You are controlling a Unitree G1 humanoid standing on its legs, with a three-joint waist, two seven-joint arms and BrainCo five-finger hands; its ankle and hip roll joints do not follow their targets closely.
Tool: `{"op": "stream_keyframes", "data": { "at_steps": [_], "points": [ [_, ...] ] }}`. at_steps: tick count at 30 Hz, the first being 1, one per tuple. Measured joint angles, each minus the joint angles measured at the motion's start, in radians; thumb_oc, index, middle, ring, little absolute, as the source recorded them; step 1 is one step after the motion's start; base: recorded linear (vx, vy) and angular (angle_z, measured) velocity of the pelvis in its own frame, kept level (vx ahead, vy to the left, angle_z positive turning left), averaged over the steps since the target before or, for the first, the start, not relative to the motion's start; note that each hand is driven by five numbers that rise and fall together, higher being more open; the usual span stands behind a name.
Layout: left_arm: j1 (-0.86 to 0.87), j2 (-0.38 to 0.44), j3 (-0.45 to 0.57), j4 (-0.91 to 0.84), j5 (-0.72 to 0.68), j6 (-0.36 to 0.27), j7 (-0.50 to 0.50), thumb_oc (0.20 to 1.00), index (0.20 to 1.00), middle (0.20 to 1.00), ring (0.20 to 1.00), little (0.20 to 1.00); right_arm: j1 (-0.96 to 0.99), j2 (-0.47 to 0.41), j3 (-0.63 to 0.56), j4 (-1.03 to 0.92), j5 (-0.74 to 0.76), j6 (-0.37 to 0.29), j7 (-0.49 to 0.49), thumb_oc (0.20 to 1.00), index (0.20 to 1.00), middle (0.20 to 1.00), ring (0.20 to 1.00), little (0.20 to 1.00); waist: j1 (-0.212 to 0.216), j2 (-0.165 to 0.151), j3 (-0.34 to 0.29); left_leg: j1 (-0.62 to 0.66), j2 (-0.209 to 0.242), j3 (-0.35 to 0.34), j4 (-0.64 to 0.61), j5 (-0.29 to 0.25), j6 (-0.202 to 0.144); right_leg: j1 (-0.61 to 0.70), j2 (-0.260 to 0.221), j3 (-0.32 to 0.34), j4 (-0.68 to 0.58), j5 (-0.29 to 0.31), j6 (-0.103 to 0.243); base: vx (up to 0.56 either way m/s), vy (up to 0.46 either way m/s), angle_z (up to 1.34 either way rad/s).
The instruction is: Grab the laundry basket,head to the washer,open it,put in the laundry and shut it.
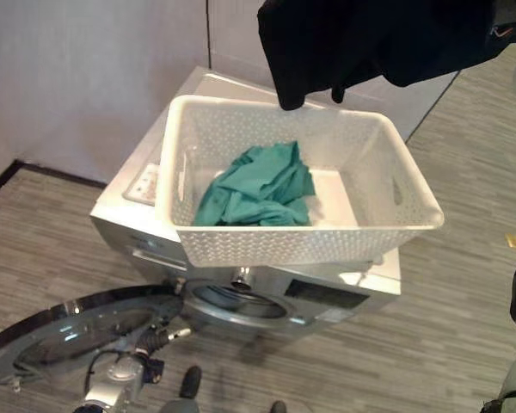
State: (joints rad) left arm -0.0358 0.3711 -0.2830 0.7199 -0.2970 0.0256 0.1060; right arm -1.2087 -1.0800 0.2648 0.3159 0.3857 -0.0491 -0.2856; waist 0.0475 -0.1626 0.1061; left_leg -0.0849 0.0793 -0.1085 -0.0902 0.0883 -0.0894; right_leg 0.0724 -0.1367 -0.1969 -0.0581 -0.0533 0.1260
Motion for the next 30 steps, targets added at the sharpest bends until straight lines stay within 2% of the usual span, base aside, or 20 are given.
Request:
{"op": "stream_keyframes", "data": {
  "at_steps": [4, 11, 13, 15, 16, 21, 23, 25, 26, 28, 30],
  "points": [
    [0.006, 0.003, 0.000, -0.020, 0.000, 0.000, 0.000, 1.000, 1.000, 1.000, 1.000, 1.000, 0.032, -0.014, -0.027, -0.025, -0.008, -0.016, -0.016, 0.200, 0.200, 0.200, 0.200, 0.200, 0.002, -0.002, -0.001, 0.009, 0.000, 0.010, 0.000, -0.002, 0.002, 0.002, 0.000, 0.012, 0.001, 0.001, 0.000, -0.03, 0.009, -0.09],
    [0.021, 0.018, 0.006, -0.101, 0.004, 0.000, -0.002, 1.000, 1.000, 1.000, 1.000, 1.000, 0.192, -0.037, -0.225, -0.106, -0.028, -0.024, -0.047, 0.200, 0.200, 0.200, 0.200, 0.200, -0.004, -0.001, -0.001, 0.011, -0.005, 0.032, 0.014, -0.010, 0.010, -0.001, -0.004, 0.030, 0.004, 0.004, 0.000, -0.04, 0.039, -0.06],
    [0.029, 0.017, 0.007, -0.114, 0.010, 0.000, -0.004, 1.000, 1.000, 1.000, 1.000, 1.000, 0.283, -0.038, -0.309, -0.141, -0.071, -0.026, -0.067, 0.200, 0.200, 0.200, 0.200, 0.200, -0.004, -0.001, -0.001, 0.006, -0.006, 0.035, 0.035, -0.025, 0.009, -0.001, -0.005, 0.036, 0.008, 0.004, 0.000, -0.05, 0.074, -0.09],
    [0.035, 0.018, 0.009, -0.114, 0.028, 0.000, -0.004, 1.000, 1.000, 1.000, 1.000, 1.000, 0.325, -0.038, -0.343, -0.151, -0.090, -0.026, -0.082, 0.200, 0.200, 0.200, 0.200, 0.200, -0.008, -0.001, -0.001, -0.002, -0.009, 0.039, 0.060, -0.040, 0.010, -0.002, -0.005, 0.047, 0.008, 0.005, -0.001, -0.04, 0.081, -0.13],
    [0.041, 0.017, 0.015, -0.113, 0.036, 0.000, -0.005, 1.000, 1.000, 1.000, 1.000, 1.000, 0.391, -0.038, -0.395, -0.156, -0.116, -0.026, -0.098, 0.200, 0.200, 0.200, 0.200, 0.200, -0.011, 0.001, 0.000, -0.021, -0.010, 0.042, 0.105, -0.065, 0.012, -0.004, -0.005, 0.052, 0.015, 0.004, -0.001, -0.06, 0.112, -0.14],
    [0.050, 0.017, 0.046, -0.110, 0.042, 0.001, -0.004, 1.000, 1.000, 1.000, 1.000, 1.000, 0.550, -0.028, -0.508, -0.162, -0.175, -0.020, -0.136, 0.200, 0.200, 0.200, 0.200, 0.200, -0.016, 0.012, 0.005, -0.060, -0.005, 0.091, 0.226, -0.137, 0.029, -0.042, -0.007, 0.113, 0.056, 0.002, -0.006, -0.05, 0.134, -0.34],
    [0.053, 0.016, 0.045, -0.107, 0.043, 0.001, -0.004, 1.000, 1.000, 1.000, 1.000, 1.000, 0.620, -0.008, -0.556, -0.172, -0.197, -0.014, -0.156, 0.200, 0.200, 0.200, 0.200, 0.200, -0.039, 0.016, 0.009, -0.063, -0.011, 0.108, 0.264, -0.167, 0.045, -0.044, -0.017, 0.135, 0.069, 0.001, -0.006, -0.03, 0.182, -0.27],
    [0.060, 0.014, 0.048, -0.097, 0.043, 0.000, -0.003, 1.000, 1.000, 1.000, 1.000, 1.000, 0.716, 0.039, -0.629, -0.212, -0.236, -0.010, -0.175, 0.200, 0.200, 0.200, 0.200, 0.200, -0.044, 0.025, 0.014, -0.068, -0.013, 0.130, 0.301, -0.197, 0.066, -0.058, -0.024, 0.167, 0.096, -0.004, -0.012, -0.04, 0.161, -0.40],
    [0.060, 0.013, 0.048, -0.084, 0.045, 0.000, -0.003, 1.000, 1.000, 1.000, 1.000, 1.000, 0.753, 0.048, -0.650, -0.219, -0.247, 0.004, -0.189, 0.200, 0.200, 0.200, 0.200, 0.200, -0.071, 0.028, 0.015, -0.074, -0.024, 0.151, 0.330, -0.213, 0.070, -0.071, -0.036, 0.186, 0.107, -0.010, -0.014, -0.04, 0.139, -0.40],
    [0.059, 0.012, 0.058, -0.071, 0.066, 0.001, -0.002, 1.000, 1.000, 1.000, 1.000, 1.000, 0.817, 0.067, -0.696, -0.220, -0.252, 0.010, -0.199, 0.200, 0.200, 0.200, 0.200, 0.200, -0.089, 0.035, 0.021, -0.089, -0.034, 0.167, 0.366, -0.232, 0.090, -0.093, -0.046, 0.208, 0.136, -0.010, -0.013, -0.04, 0.119, -0.32],
    [0.075, 0.016, 0.085, -0.068, 0.081, 0.000, -0.001, 1.000, 1.000, 1.000, 1.000, 1.000, 0.887, 0.101, -0.745, -0.214, -0.260, 0.034, -0.216, 0.200, 0.200, 0.200, 0.200, 0.200, -0.097, 0.038, 0.025, -0.087, -0.033, 0.197, 0.385, -0.247, 0.095, -0.116, -0.059, 0.229, 0.165, -0.008, -0.013, -0.06, 0.051, -0.41]
  ]
}}
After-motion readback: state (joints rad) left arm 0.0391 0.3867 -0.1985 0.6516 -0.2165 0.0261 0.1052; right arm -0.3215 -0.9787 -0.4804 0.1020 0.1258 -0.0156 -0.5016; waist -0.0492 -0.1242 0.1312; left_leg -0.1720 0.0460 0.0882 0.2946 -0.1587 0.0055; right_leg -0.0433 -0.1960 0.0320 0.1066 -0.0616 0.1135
